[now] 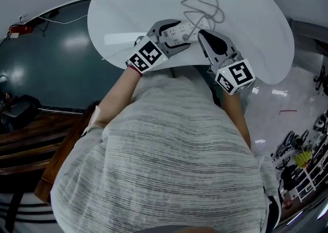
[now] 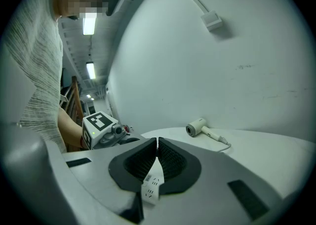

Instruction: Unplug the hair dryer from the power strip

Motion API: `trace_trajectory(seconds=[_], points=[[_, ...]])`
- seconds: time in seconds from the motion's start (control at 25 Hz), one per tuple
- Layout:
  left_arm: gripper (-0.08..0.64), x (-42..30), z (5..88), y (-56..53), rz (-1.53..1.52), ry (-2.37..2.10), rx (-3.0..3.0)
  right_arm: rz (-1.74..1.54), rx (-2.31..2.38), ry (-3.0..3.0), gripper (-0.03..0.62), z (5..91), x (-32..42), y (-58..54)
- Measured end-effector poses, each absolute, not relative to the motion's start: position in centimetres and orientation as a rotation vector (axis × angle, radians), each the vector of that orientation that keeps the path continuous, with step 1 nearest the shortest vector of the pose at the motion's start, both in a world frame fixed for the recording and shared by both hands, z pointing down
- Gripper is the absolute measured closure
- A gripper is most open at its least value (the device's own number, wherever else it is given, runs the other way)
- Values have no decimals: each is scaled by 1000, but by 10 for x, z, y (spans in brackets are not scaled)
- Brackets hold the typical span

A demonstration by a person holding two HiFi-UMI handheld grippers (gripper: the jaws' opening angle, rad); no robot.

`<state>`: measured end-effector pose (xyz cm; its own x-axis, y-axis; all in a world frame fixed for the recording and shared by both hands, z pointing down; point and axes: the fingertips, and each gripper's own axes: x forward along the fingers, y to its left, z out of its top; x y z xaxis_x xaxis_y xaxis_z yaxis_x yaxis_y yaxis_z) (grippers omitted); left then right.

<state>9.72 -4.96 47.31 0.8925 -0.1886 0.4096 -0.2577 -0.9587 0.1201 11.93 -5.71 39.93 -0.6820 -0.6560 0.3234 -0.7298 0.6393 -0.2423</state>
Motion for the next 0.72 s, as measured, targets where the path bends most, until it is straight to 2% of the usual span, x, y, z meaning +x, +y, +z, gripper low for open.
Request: trace_trajectory(seconds=[0.28, 0.72], points=[[165, 100, 517, -49, 802, -350, 2854, 541, 1148, -2620, 565, 403, 125, -54], [127, 104, 570, -46, 1011, -318, 2740, 568, 1061, -2520, 565, 431, 125, -45]])
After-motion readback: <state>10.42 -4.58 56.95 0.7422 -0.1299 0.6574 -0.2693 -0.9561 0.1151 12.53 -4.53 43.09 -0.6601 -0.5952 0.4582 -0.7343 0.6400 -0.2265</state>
